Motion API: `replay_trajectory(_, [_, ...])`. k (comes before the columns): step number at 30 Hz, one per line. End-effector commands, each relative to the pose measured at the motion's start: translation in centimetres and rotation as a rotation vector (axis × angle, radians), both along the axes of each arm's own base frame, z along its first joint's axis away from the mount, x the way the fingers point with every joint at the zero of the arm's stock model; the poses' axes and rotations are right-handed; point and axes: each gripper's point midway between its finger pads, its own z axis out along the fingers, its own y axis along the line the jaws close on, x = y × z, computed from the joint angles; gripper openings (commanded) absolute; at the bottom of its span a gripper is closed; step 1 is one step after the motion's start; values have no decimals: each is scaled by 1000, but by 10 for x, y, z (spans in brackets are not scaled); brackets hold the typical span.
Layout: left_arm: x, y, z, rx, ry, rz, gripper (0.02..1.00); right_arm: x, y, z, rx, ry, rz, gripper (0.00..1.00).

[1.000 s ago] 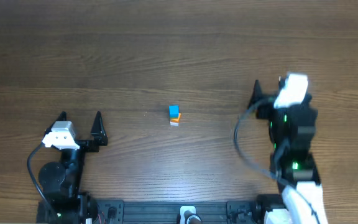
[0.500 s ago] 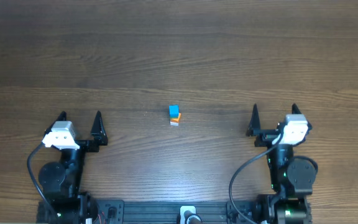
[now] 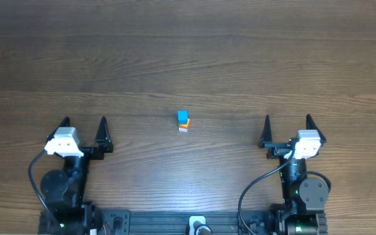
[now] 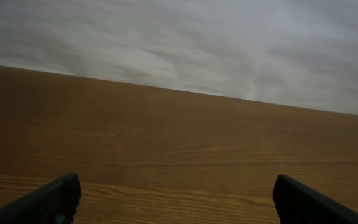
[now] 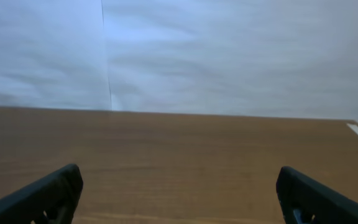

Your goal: Stack Cubes

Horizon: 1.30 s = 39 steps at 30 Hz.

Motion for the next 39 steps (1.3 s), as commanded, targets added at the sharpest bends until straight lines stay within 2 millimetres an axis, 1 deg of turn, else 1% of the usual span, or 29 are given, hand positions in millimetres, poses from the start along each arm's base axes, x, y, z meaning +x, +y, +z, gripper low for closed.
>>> replay_trajectory(1, [0,0,-1,15,-4,-3,1000,1,-1,-18,-6,50,0,993])
replay_trajectory(6, [0,0,-1,15,-4,-3,996,3,-3,-44,-4,116,-15,993])
replay_trajectory(7, [0,0,-1,15,-4,-3,1000,3,-5,-45,-4,121,-28,993])
replay_trajectory(39, [0,0,-1,15,-4,-3,1000,3,-5,-45,-4,121,-27,991])
